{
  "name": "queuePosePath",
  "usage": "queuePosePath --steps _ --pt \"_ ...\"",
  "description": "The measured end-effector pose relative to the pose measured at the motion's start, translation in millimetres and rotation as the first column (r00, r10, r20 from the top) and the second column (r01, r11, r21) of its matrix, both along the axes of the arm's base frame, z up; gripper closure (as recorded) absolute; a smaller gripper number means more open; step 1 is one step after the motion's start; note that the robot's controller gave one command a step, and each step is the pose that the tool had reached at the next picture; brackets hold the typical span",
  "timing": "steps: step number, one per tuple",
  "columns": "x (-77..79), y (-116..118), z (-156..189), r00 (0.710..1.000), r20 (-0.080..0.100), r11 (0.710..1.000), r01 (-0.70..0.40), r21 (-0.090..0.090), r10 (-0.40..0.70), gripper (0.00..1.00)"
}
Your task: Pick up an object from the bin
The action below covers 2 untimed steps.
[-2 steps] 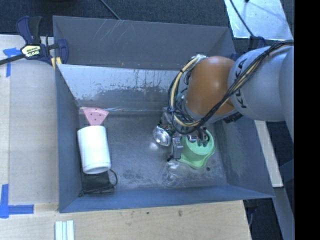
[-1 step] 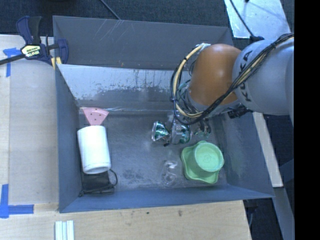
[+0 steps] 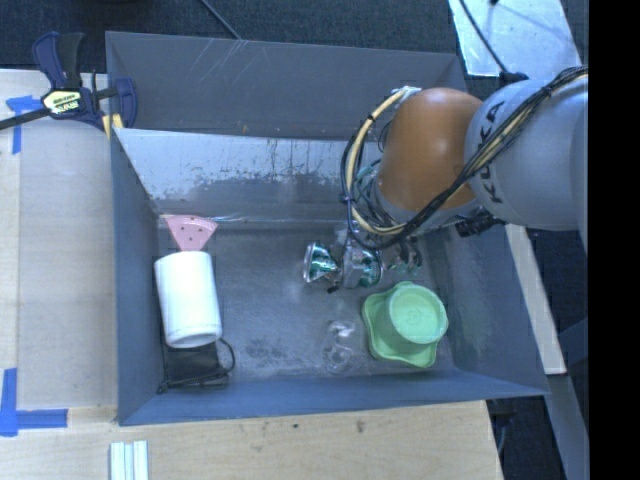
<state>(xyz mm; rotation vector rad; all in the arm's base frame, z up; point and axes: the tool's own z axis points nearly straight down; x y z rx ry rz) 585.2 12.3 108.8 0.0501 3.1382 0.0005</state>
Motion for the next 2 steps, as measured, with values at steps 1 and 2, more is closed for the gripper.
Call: queuePosePath --steps 1,2 --pt "0.3 2.2 42.9 1.0 -0.008 1.0 0.009 0.0 -0.009 1.0" --pt "6.7 11.0 66.1 1.0 0.006 1.0 0.0 0.0 0.0 1.0"
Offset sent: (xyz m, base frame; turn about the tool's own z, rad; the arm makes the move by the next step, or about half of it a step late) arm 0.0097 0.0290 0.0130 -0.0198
